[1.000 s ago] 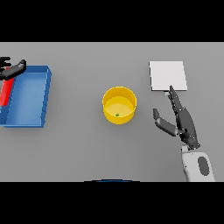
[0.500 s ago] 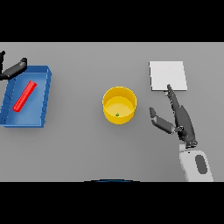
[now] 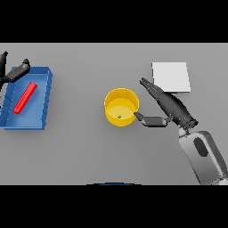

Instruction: Pick up the red beaker and tilt it to pour out 1 green nut into yellow bowl. Pick up the yellow bowl and place it on the metallic measuring scale.

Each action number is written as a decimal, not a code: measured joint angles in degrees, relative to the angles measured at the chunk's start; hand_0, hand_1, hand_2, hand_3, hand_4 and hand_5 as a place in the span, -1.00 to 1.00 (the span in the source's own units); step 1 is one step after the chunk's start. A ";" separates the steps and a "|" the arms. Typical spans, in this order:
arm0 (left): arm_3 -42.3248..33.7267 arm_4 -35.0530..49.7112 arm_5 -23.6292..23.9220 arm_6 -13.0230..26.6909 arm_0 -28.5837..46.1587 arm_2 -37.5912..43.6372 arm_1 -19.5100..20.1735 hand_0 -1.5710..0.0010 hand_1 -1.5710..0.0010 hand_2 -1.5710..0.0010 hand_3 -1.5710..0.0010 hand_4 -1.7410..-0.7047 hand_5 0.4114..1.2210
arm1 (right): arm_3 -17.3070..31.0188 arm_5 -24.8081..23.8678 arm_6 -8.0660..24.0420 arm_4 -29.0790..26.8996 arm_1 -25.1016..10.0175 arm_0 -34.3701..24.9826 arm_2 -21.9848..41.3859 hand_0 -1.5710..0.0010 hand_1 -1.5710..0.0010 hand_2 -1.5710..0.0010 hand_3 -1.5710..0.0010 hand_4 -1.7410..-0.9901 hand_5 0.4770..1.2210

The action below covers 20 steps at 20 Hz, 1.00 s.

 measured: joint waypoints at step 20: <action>0.71 2.57 -0.08 -4.14 1.09 2.10 -0.73 1.00 1.00 1.00 1.00 0.82 -0.22 | 14.21 12.12 -7.61 17.25 -3.94 -19.22 18.99 1.00 1.00 1.00 1.00 0.31 -0.48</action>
